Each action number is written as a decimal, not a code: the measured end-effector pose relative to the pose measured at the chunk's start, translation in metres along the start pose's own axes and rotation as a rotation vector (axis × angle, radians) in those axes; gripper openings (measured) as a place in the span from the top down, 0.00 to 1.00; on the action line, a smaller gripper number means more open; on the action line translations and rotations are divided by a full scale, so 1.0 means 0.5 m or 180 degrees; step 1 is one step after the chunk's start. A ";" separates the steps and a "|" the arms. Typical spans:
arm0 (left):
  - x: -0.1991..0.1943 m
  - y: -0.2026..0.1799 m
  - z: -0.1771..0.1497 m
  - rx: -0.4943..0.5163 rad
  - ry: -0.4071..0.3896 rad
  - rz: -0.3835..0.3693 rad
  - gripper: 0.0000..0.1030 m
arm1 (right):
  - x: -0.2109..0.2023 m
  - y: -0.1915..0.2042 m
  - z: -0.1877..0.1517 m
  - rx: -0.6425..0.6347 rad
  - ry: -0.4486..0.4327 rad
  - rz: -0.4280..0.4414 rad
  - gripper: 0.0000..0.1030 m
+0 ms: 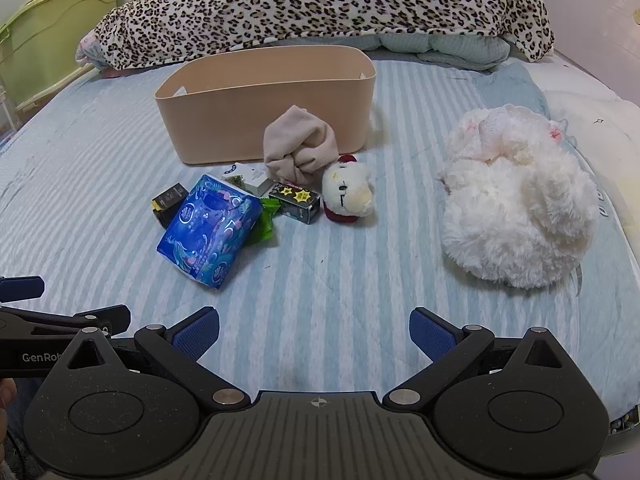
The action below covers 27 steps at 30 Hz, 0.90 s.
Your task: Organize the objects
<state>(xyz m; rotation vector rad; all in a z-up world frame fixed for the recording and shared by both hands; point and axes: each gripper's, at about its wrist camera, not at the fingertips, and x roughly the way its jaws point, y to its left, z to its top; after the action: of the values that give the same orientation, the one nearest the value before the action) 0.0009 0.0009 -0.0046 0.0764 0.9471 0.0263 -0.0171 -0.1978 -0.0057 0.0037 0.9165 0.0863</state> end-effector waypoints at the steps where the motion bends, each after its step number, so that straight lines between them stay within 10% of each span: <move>1: 0.001 0.001 0.000 -0.0005 0.0003 -0.0002 0.00 | 0.000 0.000 0.000 -0.0002 0.0004 0.0000 0.00; 27: 0.005 0.009 -0.001 0.0022 0.0010 -0.0030 0.00 | 0.009 0.011 0.000 0.0018 0.0023 0.0002 0.00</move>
<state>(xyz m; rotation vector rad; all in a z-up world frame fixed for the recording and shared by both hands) 0.0018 0.0055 -0.0064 0.0783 0.9506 0.0146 -0.0150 -0.1918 -0.0090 0.0089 0.9239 0.0843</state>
